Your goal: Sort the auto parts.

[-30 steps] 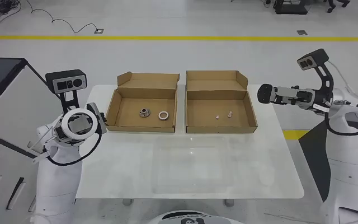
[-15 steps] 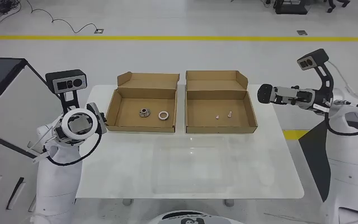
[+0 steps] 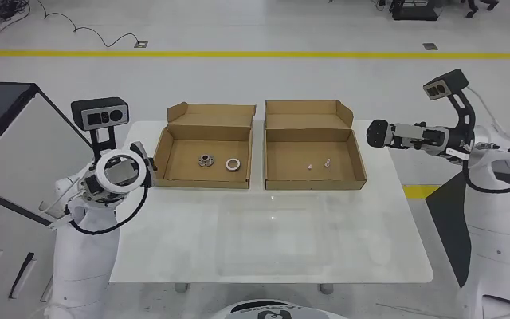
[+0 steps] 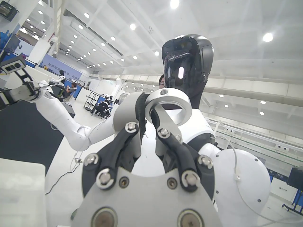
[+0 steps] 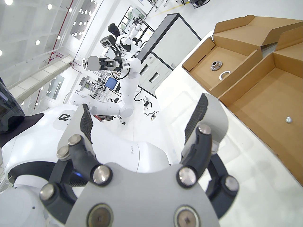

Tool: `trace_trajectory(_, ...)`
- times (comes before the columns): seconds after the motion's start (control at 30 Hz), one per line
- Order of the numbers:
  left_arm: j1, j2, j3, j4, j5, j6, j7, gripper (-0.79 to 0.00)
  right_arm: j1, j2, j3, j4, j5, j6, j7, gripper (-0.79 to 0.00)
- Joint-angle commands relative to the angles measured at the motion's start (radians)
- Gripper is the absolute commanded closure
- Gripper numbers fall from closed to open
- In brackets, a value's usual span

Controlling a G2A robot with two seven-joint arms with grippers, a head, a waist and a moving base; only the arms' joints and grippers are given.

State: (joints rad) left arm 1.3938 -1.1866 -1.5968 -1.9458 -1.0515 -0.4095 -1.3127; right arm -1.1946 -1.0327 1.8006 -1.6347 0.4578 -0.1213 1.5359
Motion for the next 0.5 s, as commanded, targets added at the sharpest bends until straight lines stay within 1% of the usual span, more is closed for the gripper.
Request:
trace_trajectory(0.0, -0.015, -0.001, 0.023, 0.008, 0.074, 0.004, 0.037, 0.000, 0.000, 0.000, 0.000, 0.000, 0.000, 0.000, 0.000, -0.785)
trace_trajectory(0.13, -0.052, 0.000, 0.082, 0.024, 0.237, 0.027, 0.082, 0.000, 0.000, 0.000, 0.000, 0.000, 0.000, 0.000, 0.000, -0.785)
trace_trajectory(0.3, -0.087, -0.004, 0.170, 0.058, 0.362, 0.032, 0.109, 0.000, 0.000, 0.000, 0.000, 0.000, 0.000, 0.000, 0.000, -0.785)
trace_trajectory(0.47, -0.116, -0.008, 0.227, 0.087, 0.464, 0.030, 0.180, 0.000, 0.000, 0.000, 0.000, 0.000, 0.000, 0.000, 0.000, -0.785)
